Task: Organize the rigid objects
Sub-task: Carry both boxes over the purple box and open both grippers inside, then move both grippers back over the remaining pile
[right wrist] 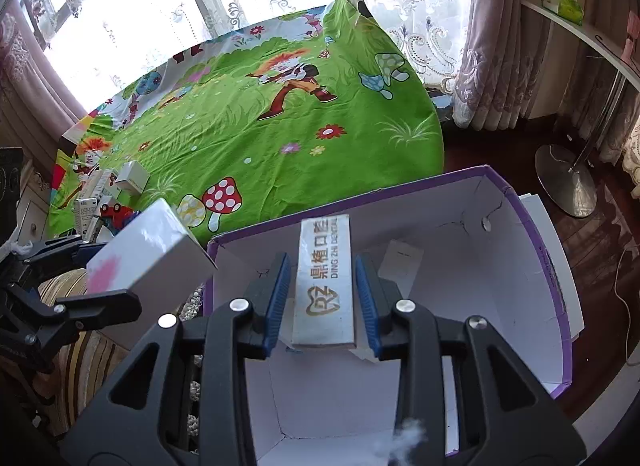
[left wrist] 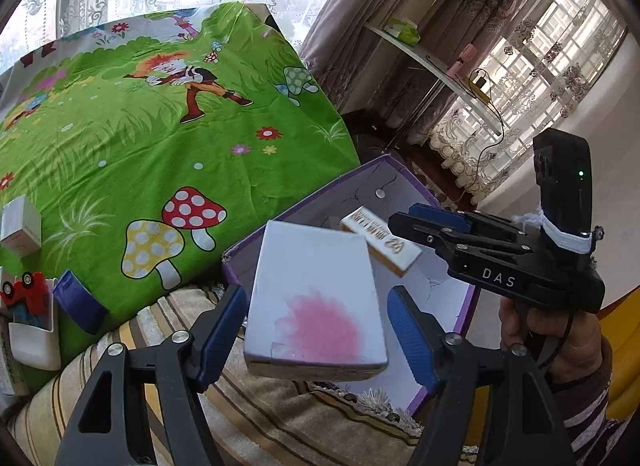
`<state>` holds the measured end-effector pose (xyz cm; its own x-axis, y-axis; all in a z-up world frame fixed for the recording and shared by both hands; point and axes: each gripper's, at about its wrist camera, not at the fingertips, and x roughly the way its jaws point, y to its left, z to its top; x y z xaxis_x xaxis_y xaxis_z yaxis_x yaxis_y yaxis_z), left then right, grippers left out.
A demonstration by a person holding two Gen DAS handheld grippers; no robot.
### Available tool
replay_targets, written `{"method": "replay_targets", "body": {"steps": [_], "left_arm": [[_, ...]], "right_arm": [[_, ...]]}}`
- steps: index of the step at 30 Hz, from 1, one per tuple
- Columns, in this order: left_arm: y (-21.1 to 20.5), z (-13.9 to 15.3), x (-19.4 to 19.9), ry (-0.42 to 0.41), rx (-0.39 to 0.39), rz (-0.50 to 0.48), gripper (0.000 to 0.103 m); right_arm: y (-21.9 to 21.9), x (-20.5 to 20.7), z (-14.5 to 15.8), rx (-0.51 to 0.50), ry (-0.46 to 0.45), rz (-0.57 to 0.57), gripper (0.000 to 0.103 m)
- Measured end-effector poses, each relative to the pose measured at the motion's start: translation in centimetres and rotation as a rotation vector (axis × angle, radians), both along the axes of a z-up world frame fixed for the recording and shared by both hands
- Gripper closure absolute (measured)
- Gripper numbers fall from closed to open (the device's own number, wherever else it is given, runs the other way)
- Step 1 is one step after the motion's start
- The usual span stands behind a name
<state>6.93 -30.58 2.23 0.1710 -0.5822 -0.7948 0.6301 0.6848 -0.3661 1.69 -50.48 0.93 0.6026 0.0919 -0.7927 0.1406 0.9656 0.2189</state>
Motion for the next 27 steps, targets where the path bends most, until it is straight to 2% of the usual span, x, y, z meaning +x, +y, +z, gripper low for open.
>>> {"method": "replay_targets", "body": {"steps": [1, 4, 11, 15, 20, 27], "left_arm": [[0.1, 0.0, -0.1, 0.000, 0.002, 0.009, 0.027], [1.0, 0.3, -0.3, -0.007, -0.004, 0.051, 0.027], [4.3, 1.3, -2.1, -0.064, -0.009, 0.171, 0.027], [6.8, 1.9, -3.1, -0.089, -0.001, 0.221, 0.027], [11.3, 1.9, -3.9, -0.085, -0.003, 0.307, 0.027], [19.6, 1.3, -4.6, -0.056, -0.034, 0.485, 0.027]], "right_arm": [[0.0, -0.2, 0.2, -0.001, -0.008, -0.004, 0.046], [0.1, -1.1, 0.9, 0.001, -0.039, -0.006, 0.035], [1.3, -2.6, 2.3, -0.011, -0.106, 0.009, 0.034], [2.7, -3.0, 2.5, 0.002, -0.129, 0.054, 0.034], [4.2, -3.0, 2.3, 0.065, -0.138, 0.110, 0.026], [7.3, -2.0, 2.4, 0.080, -0.123, 0.192, 0.019]]}}
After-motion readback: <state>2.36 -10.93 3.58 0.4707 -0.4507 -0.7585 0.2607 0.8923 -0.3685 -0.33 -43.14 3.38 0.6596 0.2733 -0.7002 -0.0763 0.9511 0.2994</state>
